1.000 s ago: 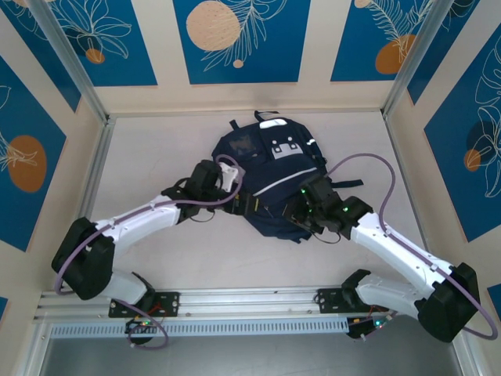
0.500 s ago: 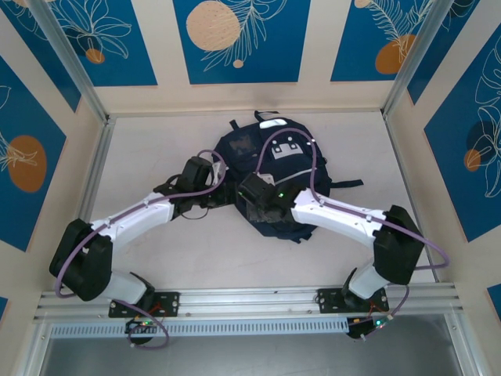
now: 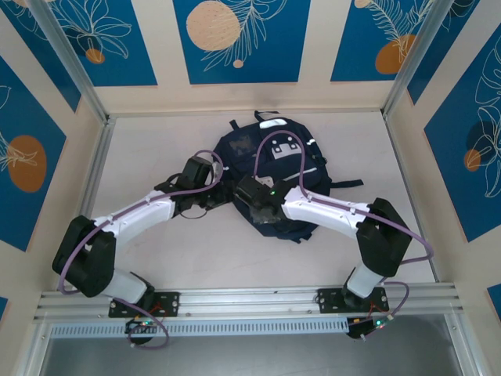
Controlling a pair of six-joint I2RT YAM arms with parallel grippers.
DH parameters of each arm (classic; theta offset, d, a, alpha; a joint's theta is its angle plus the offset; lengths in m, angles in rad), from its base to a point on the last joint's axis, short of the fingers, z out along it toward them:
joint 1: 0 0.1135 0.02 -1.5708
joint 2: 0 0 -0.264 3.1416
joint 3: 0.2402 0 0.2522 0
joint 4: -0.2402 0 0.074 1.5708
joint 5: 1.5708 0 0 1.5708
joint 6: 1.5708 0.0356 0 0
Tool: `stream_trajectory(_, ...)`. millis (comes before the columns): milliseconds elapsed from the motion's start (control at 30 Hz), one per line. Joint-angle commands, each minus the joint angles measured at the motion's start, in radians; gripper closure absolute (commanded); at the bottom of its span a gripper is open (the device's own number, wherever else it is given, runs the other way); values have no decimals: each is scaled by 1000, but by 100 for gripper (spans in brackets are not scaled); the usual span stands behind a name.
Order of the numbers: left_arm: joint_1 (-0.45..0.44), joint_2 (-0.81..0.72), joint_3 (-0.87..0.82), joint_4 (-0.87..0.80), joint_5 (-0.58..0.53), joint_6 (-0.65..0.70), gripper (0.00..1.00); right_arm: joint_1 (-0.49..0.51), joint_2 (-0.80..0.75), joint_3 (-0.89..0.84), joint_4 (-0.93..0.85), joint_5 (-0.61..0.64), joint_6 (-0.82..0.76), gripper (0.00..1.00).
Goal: Pack books, pencil case, and school supplies into a backpack
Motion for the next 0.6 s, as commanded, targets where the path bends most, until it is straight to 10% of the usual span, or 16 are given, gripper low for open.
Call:
stream_trajectory(0, 10, 12, 31, -10, -2, -13, 26, -12, 33, 30, -38, 30, -20, 59)
stream_trajectory(567, 10, 48, 40, 44, 65, -62, 27, -39, 26, -8, -10, -40, -57, 68)
